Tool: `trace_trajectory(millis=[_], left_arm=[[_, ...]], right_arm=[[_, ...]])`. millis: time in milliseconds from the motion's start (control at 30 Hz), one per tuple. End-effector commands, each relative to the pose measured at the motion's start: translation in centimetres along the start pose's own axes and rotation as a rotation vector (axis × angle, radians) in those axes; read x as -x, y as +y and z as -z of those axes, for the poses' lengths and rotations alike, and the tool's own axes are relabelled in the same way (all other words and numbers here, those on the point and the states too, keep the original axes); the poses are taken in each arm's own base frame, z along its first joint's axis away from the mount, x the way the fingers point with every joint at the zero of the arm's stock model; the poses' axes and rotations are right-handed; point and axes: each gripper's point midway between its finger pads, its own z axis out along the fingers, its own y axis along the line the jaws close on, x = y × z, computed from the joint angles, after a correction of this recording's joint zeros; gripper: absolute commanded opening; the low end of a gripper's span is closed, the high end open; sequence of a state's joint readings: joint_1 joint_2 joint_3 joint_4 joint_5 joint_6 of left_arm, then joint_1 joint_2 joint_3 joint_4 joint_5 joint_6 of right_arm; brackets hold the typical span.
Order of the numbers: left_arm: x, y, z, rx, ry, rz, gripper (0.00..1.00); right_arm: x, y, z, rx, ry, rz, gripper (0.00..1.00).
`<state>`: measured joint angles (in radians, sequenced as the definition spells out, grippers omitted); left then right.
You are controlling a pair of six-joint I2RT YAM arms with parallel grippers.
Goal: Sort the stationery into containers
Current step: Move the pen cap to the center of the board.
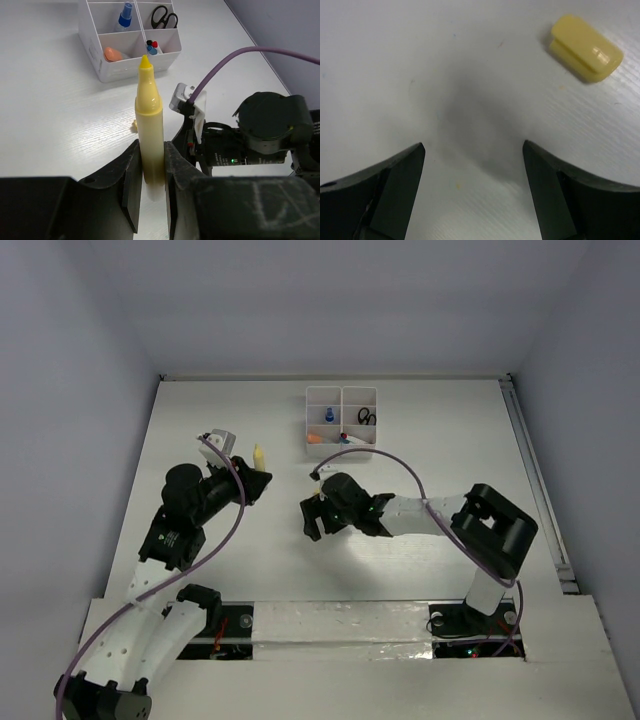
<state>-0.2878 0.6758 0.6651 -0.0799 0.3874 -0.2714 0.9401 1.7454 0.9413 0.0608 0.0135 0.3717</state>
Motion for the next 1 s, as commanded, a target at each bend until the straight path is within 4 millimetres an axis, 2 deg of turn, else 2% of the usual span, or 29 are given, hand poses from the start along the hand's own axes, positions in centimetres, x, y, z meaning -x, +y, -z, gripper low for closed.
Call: trace_trajectory(millis=[0,67,200,400,633,967], left_arm=[[1.8,-0.5,0.1,-0.014,-0.051,-0.019,0.0],[1.7,-0.5,0.1,-0.014,-0.049,-0.019,0.0],[1.9,-0.3,0.2,-0.008,-0.055,-0.018,0.0],[1.9,-0.3,0.2,-0.007,-0.057,-0.019,0.0],[1.9,-0.5,0.2,-0.016,-0.055,-0.018,0.0],[1.8,-0.3,0.1,-0.011,-0.049,-0.017,0.0]], right_arm=[[0.5,-0.1,-1.2,-0.016,-0.018,-0.058,0.86],[1.0,-1.0,-1.5,-0.076,-0.027,-0.052,0.86],[0.8,-1.9,-2.9,-0.132,-0.012,-0.047,0.86],[0.4,-5.0,-3.7,-0.286,0.008,-0.095,0.86],[0.9,-6.2,-3.5,-0.34,-0.002,-0.086,0.87],[3.8,-6.8,-4.7,-0.344,-0.032,-0.059,0.8]])
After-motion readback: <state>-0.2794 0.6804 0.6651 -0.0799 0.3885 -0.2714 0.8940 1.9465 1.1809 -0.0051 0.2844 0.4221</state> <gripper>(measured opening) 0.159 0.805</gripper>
